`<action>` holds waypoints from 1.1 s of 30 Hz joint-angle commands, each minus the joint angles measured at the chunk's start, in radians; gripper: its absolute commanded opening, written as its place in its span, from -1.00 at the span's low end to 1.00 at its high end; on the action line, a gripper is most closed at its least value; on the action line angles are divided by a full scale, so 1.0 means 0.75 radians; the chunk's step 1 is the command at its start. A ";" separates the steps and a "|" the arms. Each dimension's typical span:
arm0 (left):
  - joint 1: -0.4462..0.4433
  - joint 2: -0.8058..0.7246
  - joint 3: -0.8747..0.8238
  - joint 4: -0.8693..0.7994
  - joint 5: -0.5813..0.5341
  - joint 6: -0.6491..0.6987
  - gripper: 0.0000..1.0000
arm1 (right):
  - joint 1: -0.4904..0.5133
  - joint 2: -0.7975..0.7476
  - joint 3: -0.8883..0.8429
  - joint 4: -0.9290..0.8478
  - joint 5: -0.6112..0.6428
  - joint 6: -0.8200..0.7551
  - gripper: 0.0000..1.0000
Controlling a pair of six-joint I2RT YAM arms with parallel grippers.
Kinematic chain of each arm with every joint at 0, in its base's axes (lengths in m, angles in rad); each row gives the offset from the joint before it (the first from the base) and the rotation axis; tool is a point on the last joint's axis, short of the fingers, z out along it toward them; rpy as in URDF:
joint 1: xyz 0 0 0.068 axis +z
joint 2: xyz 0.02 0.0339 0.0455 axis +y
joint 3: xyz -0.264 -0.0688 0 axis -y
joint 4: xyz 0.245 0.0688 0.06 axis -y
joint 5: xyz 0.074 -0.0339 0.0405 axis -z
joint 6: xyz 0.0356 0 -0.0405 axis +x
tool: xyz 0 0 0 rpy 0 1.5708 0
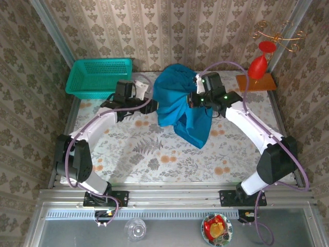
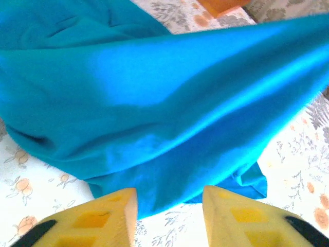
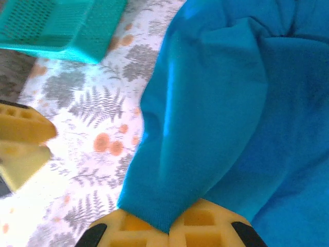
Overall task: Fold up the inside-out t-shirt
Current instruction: Turn the T-shirt inside out at the center of the table.
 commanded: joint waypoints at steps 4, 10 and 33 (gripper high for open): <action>-0.232 -0.156 -0.103 0.146 -0.214 0.258 -0.11 | -0.031 0.038 0.191 -0.161 -0.278 0.087 -1.00; -0.397 -0.166 -0.205 0.305 -0.592 0.169 -0.12 | -0.036 0.084 0.288 -0.179 -0.315 0.157 -1.00; -0.419 0.199 -0.100 0.640 -0.722 0.026 0.26 | -0.019 0.033 0.261 -0.081 -0.330 0.279 -1.00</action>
